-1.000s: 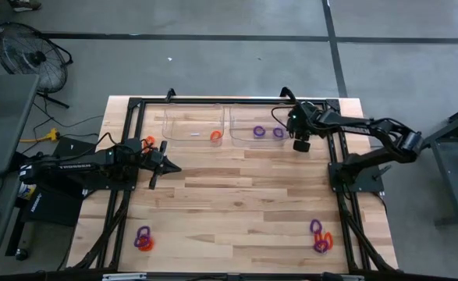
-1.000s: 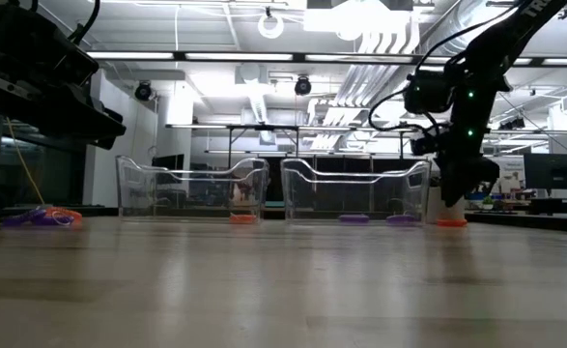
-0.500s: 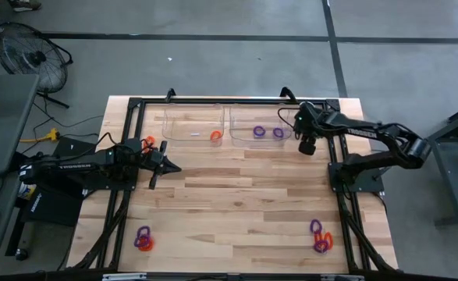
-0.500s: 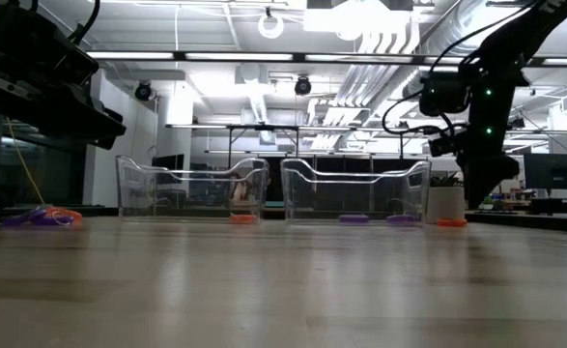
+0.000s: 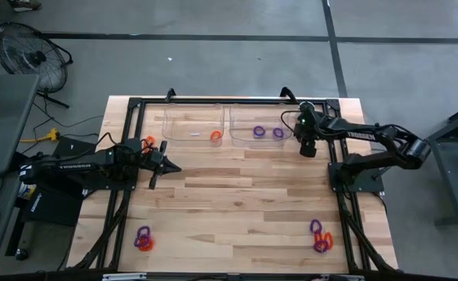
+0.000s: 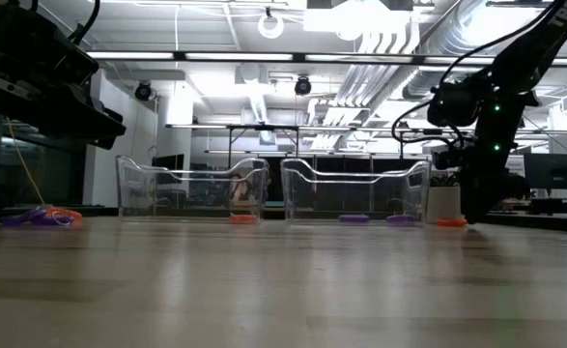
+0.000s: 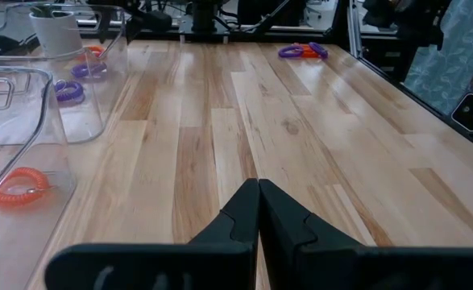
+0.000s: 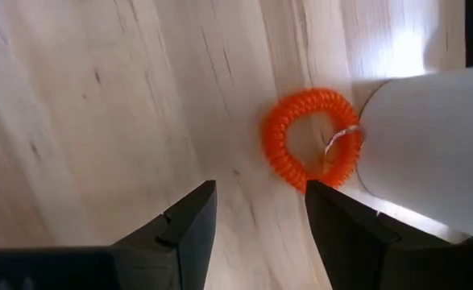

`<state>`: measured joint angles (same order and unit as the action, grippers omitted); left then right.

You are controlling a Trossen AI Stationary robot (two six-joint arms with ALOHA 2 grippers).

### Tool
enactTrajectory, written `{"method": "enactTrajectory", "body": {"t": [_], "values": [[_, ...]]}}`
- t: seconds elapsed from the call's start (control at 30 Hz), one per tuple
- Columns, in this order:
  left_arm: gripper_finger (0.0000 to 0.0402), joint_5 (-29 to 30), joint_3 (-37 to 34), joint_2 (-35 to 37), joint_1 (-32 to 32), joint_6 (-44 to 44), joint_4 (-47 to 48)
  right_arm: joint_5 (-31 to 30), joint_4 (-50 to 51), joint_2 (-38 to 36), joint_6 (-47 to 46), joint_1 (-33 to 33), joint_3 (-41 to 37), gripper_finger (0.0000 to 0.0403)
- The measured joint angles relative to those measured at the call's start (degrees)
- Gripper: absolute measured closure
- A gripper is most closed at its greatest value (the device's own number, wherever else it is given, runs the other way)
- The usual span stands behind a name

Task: Sort spring keychains
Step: Put the orange spring keychain into the left transparent bin

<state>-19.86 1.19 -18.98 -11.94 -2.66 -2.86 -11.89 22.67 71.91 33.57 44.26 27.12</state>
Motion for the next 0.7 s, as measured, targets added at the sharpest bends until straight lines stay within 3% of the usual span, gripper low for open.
{"method": "enactTrajectory", "body": {"t": [0.3,0.7], "values": [[0.04,0.0,0.0,0.0,0.0,0.0,0.0,6.1,-0.5,3.8,1.3,3.2,2.1,0.0217],[0.04,0.0,0.0,0.0,0.0,0.0,0.0,6.9,-0.4,5.0,1.7,3.7,2.9,0.0218]]}}
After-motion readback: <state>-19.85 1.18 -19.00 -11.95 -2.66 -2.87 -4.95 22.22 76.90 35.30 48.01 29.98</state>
